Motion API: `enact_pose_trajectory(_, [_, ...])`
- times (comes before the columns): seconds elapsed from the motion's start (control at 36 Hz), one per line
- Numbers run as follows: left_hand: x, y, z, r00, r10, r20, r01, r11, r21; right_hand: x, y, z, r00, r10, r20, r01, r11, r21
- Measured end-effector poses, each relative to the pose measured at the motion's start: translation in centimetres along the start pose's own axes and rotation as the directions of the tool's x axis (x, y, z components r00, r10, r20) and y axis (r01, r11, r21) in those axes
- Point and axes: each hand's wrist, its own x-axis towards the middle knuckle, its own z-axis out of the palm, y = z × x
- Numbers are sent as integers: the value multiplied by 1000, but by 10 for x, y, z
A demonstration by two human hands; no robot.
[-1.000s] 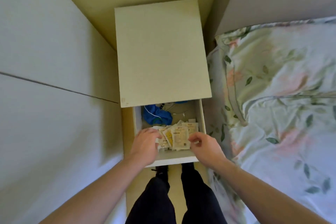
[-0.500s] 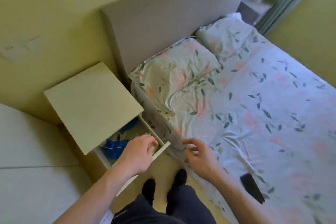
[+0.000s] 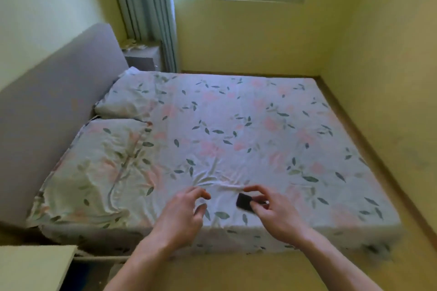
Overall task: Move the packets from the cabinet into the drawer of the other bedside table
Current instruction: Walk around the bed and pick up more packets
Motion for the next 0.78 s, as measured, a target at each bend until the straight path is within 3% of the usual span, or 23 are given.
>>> enact_pose_trajectory(0.33, [73,253,130,948,311,68,-314,948,46,-87,163,-216,969,115,-217,-104,993,62])
enact_pose_trajectory(0.78, [193,488,278,825,477,304,-526,845,101,-108,304,-429,862,221,-456,-130,966,221])
